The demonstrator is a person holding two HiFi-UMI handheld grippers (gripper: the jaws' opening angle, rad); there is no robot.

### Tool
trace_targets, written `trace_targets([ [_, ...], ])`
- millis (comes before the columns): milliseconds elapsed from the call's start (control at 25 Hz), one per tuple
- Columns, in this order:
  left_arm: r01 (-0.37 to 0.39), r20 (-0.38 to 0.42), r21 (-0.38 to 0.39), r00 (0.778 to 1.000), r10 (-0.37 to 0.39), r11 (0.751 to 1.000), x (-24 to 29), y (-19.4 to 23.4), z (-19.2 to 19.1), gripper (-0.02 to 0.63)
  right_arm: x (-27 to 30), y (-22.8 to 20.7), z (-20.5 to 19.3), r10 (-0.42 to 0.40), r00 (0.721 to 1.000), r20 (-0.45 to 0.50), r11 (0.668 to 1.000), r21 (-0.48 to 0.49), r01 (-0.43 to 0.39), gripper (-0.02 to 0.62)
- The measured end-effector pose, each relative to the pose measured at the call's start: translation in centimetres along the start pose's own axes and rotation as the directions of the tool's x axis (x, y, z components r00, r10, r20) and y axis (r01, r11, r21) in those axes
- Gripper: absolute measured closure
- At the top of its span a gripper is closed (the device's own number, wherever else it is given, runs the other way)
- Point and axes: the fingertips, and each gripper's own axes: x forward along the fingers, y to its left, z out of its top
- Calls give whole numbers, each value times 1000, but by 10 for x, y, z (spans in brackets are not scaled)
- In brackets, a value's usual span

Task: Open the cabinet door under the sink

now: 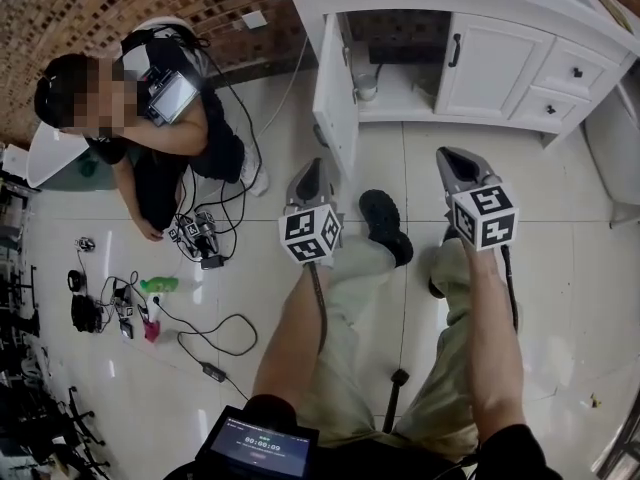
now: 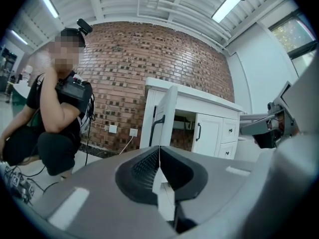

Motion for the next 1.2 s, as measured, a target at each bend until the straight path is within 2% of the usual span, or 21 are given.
trace_targets([
  [120, 14, -24, -37, 1000, -15, 999, -22, -12, -9, 589, -12, 19, -5, 10, 1000, 17, 1000, -4, -10, 603],
  [240, 34, -24, -124, 999, -37, 992, -47, -35, -3, 589, -28, 38, -13, 26, 999, 32, 1000, -18, -26, 603],
  [320, 122, 19, -113, 992, -121, 986, -62, -67, 26, 589, -38, 44, -19, 21, 999, 29, 999, -27, -20, 603],
  [400, 246, 89, -60, 967, -240, 968, -79, -93, 63, 589, -40, 48, -20, 6, 999, 36, 1000, -29, -5, 603],
  [480, 302, 135, -20, 945, -297, 953, -96, -95, 80, 589, -31, 60, -19, 7, 998, 59, 1000, -19, -6, 603],
  [640, 253, 91, 36, 962, -256, 967, -114, -73, 60, 589, -25, 90, -29, 47, 996, 75, 998, -40, -44, 603],
  [800, 245, 107, -58, 965, -238, 968, -123, -77, 65, 589, -48, 97, -46, 51, 998, 35, 997, -61, -48, 603],
  [920, 244, 110, -103, 966, -233, 964, -122, -89, 65, 589, -66, 96, -43, 45, 999, 30, 999, -32, -44, 603],
  [1000, 253, 89, -76, 965, -246, 965, -122, -101, 61, 589, -73, 100, -29, 62, 997, 40, 997, -52, -60, 603],
  [1120, 256, 9, 9, 967, -256, 967, -121, -122, 47, 589, -86, 97, 0, 64, 996, 69, 992, -110, -56, 603],
  [1200, 257, -7, 17, 967, -257, 966, -118, -132, 45, 589, -95, 93, 7, 68, 993, 100, 992, -115, -57, 603],
])
